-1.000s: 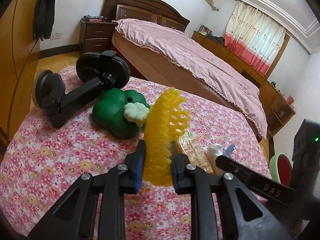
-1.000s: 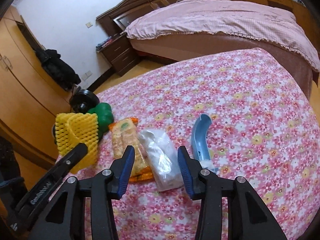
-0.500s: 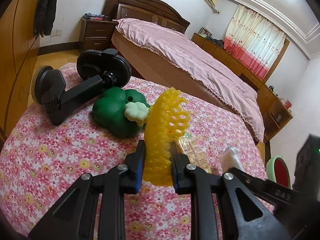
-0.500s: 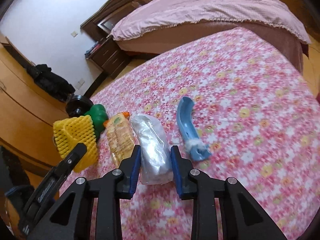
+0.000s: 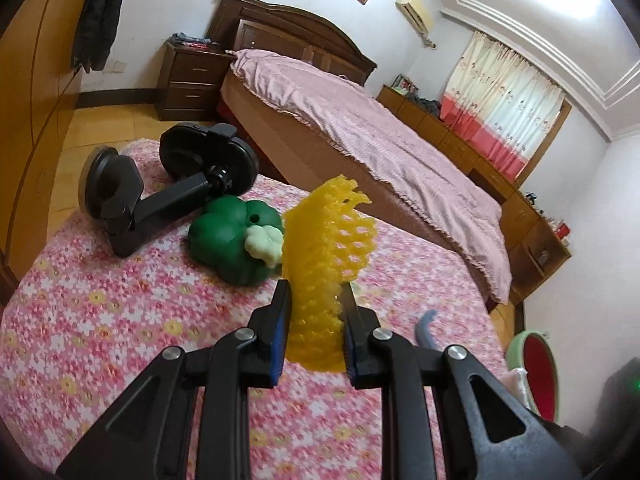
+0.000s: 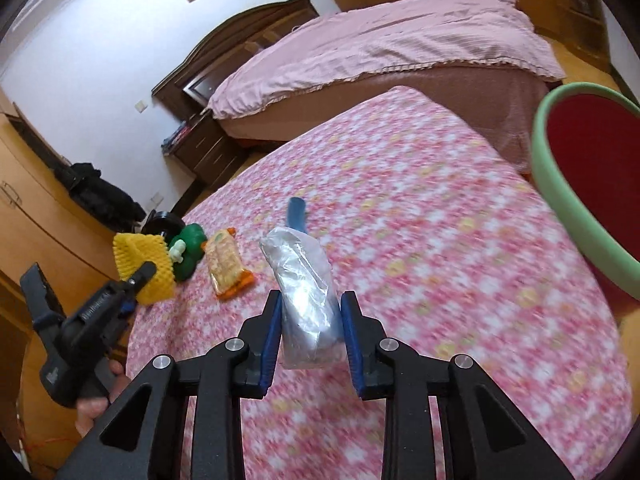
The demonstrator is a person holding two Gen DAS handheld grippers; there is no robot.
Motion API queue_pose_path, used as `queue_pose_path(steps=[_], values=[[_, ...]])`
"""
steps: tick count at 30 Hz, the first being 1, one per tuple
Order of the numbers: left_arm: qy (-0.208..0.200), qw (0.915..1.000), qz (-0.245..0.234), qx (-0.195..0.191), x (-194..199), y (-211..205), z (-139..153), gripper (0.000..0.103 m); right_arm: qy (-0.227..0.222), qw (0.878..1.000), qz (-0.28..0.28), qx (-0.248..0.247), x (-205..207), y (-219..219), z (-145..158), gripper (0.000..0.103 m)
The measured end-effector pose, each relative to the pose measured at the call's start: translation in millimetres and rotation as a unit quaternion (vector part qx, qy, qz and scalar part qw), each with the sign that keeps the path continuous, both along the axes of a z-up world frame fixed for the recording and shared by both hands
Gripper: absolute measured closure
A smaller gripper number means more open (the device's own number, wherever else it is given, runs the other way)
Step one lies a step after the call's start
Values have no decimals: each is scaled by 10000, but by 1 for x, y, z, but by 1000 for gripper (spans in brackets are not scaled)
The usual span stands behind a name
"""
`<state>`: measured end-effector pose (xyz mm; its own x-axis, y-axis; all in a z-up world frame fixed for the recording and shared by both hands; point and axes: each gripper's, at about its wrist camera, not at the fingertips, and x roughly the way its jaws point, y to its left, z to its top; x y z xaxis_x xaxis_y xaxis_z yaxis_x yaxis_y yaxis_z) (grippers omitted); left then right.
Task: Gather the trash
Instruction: 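Carry the foam net and clear plastic bag over the red bucket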
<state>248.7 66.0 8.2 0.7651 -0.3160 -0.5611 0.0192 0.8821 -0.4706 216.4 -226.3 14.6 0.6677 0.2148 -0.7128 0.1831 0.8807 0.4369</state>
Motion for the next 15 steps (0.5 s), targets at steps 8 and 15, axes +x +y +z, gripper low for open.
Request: queue_pose_path(steps=[8, 15], values=[[9, 9998, -138, -109, -43, -7, 2, 80, -88, 9999, -68, -105, -31, -9, 5, 73], [81, 9998, -189, 12, -67, -12, -2, 80, -90, 9997, -223, -37, -54, -18, 1, 73]])
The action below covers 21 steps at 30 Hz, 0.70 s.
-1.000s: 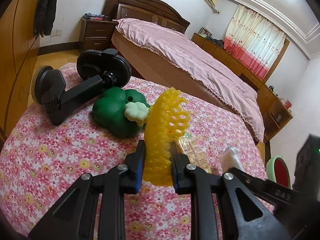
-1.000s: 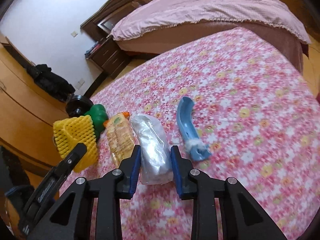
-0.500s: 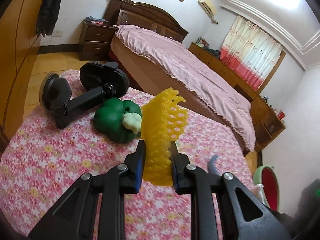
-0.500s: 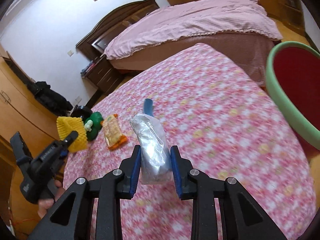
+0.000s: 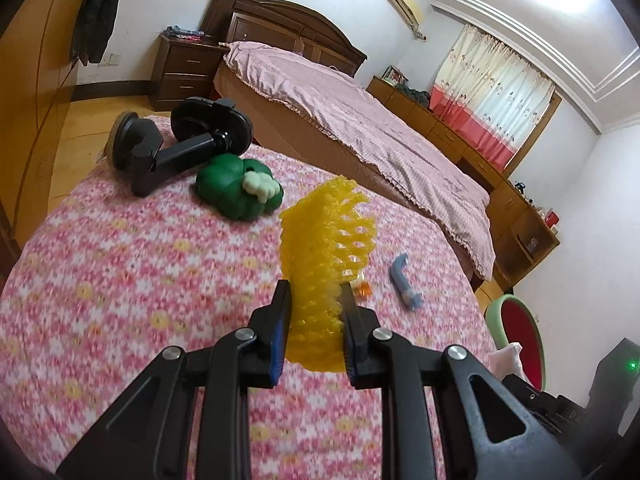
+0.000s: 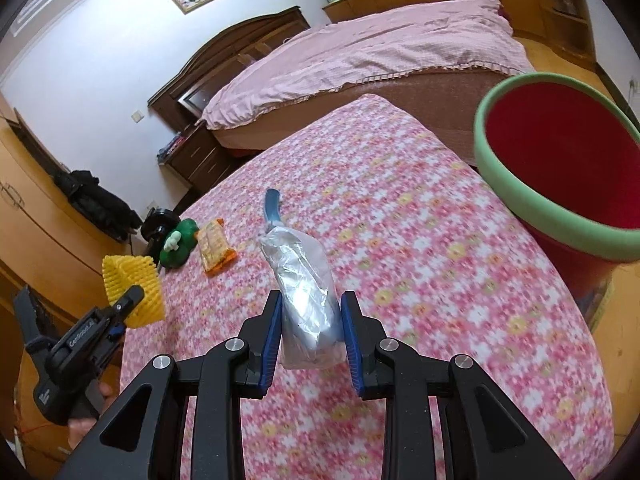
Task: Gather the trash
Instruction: 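Carry the foam net and clear plastic bag over the red bucket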
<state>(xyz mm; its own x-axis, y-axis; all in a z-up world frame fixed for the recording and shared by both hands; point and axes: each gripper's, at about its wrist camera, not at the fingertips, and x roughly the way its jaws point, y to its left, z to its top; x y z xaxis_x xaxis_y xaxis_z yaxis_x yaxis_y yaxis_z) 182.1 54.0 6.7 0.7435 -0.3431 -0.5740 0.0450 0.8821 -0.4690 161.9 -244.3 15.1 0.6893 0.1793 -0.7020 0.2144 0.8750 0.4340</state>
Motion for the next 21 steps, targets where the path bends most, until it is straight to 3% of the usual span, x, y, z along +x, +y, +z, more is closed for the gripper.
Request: queue_pose_path(steps=[7, 21], values=[[-57, 9998, -169, 65, -17, -17, 4, 80, 90, 9999, -122, 9, -14, -3, -2, 73], [-447, 9962, -743, 94, -54, -61, 45, 80, -581, 9977, -353, -48, -57, -25, 34, 73]])
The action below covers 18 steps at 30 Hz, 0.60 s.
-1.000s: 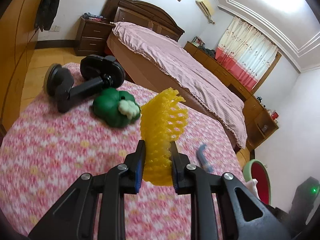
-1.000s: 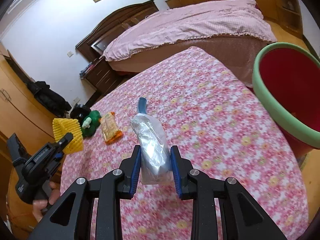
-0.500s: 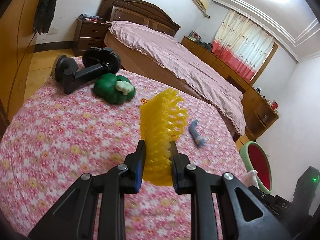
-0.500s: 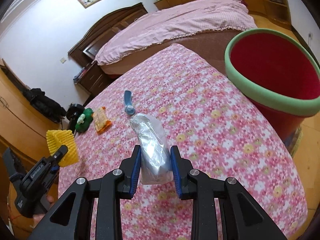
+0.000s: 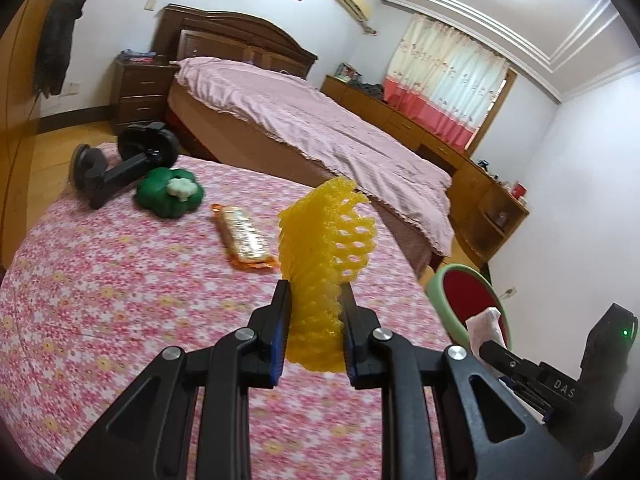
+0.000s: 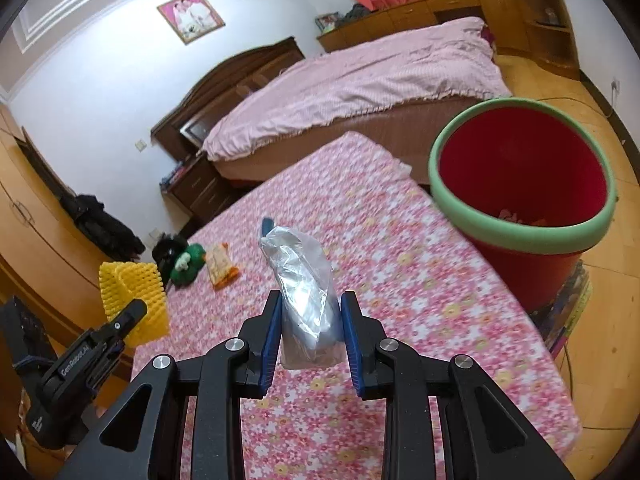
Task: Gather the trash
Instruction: 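Carry the foam net and clear plastic bag over the red bucket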
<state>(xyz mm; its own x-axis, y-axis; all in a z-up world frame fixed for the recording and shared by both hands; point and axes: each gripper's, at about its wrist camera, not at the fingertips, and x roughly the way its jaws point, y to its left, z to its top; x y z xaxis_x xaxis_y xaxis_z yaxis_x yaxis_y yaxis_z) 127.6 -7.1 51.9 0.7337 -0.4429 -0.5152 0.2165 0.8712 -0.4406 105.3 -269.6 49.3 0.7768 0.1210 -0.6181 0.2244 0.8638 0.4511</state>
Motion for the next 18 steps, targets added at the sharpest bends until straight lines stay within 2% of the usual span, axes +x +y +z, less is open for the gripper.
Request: queue_pose_path(steps=[9, 18], values=[[-35, 9988, -480, 69, -7, -41, 14, 80, -312, 9987, -343, 226, -21, -37, 8, 73], [113, 9944, -1038, 158, 1, -92, 10, 80, -557, 9962, -574, 344, -24, -74, 10, 73]])
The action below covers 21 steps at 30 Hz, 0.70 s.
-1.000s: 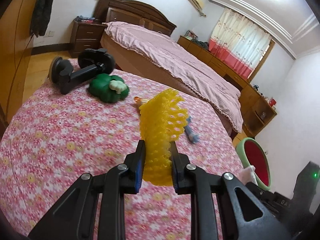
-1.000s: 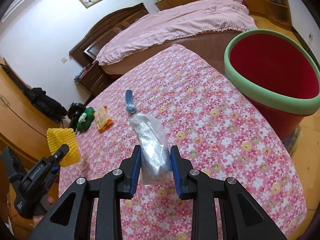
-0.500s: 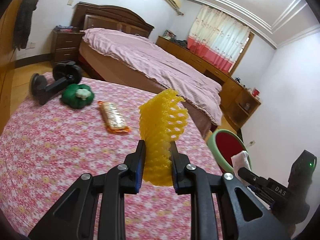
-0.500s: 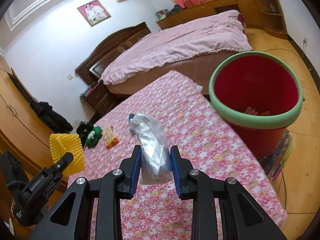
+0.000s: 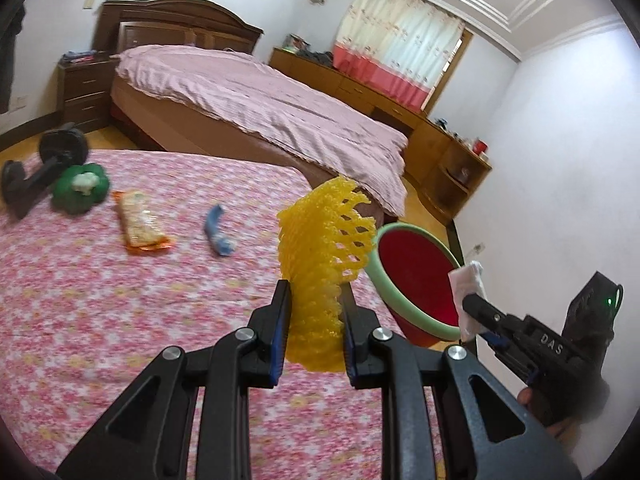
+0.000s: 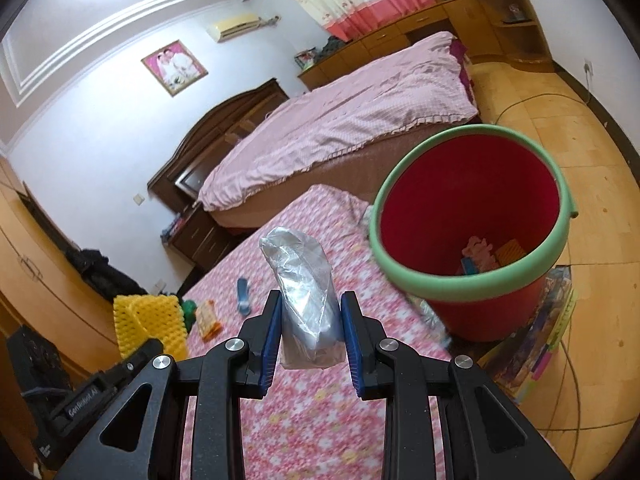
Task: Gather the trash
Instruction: 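Carry the foam net and clear plastic bag over the red bucket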
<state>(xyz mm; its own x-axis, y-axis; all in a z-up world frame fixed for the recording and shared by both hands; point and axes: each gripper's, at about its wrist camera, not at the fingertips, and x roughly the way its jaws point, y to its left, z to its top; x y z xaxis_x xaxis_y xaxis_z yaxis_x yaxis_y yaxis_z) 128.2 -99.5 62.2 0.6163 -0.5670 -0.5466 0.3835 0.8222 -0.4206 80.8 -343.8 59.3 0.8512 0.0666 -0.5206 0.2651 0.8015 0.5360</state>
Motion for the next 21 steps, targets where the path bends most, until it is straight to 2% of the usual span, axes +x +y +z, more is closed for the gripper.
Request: queue_pose_path(steps=[11, 21], values=[[153, 9976, -646, 208, 30, -90, -8, 80, 78, 9994, -328, 88, 11, -60, -8, 73], [351, 9885, -1411, 421, 51, -172, -33, 80, 243, 9972, -700, -37, 14, -106, -28, 73]])
